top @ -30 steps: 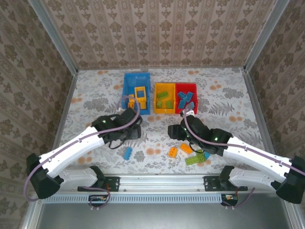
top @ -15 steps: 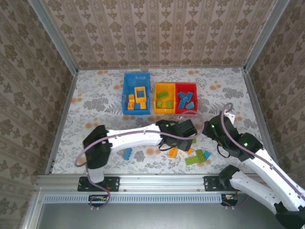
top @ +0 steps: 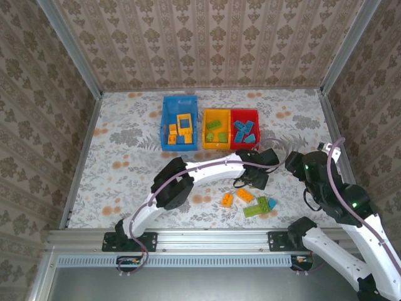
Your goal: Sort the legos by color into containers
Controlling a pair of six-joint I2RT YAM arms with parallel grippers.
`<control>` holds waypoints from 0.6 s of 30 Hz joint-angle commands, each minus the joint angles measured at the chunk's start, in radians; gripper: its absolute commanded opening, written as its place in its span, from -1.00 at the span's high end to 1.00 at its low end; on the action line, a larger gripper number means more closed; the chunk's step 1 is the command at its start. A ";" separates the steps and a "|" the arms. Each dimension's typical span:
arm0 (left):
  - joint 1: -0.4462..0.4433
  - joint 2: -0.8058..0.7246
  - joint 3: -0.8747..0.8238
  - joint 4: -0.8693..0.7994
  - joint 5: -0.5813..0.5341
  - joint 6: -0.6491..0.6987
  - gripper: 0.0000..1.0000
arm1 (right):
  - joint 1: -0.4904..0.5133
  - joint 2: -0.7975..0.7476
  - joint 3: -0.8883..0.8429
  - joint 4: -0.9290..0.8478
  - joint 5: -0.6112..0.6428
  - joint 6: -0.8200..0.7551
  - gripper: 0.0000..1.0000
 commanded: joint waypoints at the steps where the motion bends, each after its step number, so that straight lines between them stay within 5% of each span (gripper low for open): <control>1: 0.001 0.042 0.050 -0.052 0.042 -0.021 -0.47 | -0.003 -0.016 0.009 -0.015 0.008 -0.009 -0.55; 6: 0.001 0.080 0.068 -0.052 0.068 -0.024 -0.23 | -0.003 -0.021 -0.014 0.002 -0.010 -0.005 -0.53; 12: 0.004 0.048 0.030 -0.035 0.033 -0.034 0.43 | -0.003 -0.022 -0.037 0.030 -0.037 -0.015 -0.52; 18: 0.048 -0.126 -0.075 -0.045 -0.070 -0.038 0.47 | -0.003 -0.036 -0.095 0.206 -0.247 -0.126 -0.49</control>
